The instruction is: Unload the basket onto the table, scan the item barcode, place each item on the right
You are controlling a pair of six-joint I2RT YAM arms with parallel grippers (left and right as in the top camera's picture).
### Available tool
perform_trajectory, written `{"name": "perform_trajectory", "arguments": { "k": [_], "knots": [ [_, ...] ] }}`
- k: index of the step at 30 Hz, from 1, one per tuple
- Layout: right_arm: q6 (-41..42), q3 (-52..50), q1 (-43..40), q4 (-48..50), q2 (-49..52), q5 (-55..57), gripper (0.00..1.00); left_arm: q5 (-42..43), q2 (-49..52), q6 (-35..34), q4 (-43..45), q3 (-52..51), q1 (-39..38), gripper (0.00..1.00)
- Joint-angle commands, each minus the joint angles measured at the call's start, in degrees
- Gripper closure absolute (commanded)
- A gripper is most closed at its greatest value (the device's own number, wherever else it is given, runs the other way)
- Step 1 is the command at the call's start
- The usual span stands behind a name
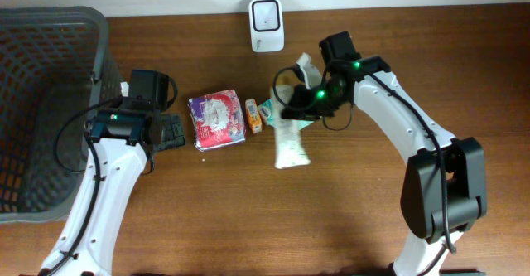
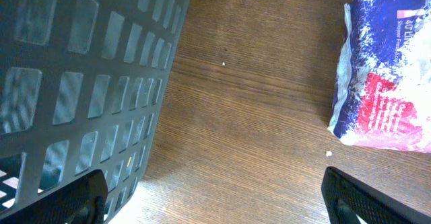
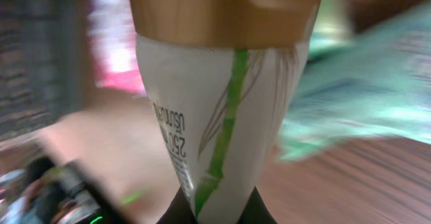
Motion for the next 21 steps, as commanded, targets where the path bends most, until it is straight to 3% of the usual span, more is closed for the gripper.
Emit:
{"name": "perform_trajectory", "arguments": {
  "k": [1, 3, 9, 13, 15, 18, 21],
  "knots": [
    [5.92, 0.83, 0.04, -5.42, -1.16, 33.64, 0.96, 0.02, -0.17, -0.61, 0.07, -0.09, 0.22, 0.01],
    [10.64, 0.83, 0.04, -10.58, -1.16, 53.27, 0.96, 0.02, -0.17, -0.61, 0.07, -0.09, 0.22, 0.01],
    [15.15, -0.94, 0.04, -11.21, 0.59, 71.21, 0.96, 0.04, -0.17, -0.61, 0.07, -0.09, 0.22, 0.01],
    [15.15, -4.42, 0.11, -8.11, 4.70, 71.65, 0.95, 0.04, -0.17, -0.61, 0.07, -0.09, 0.22, 0.01],
    [15.13, -4.42, 0.15, -7.65, 6.03, 67.63, 0.83, 0.04, -0.17, -0.61, 0.07, -0.09, 0.22, 0.01],
    [15.10, -4.37, 0.35, -6.38, 6.10, 56.19, 0.77, 0.02, -0.17, -0.61, 0.07, -0.09, 0.22, 0.01],
    [15.10, -4.00, 2.36, -6.69, 6.08, 53.64, 0.51, 0.02, -0.17, -0.61, 0.07, -0.09, 0.22, 0.01]
  ]
}}
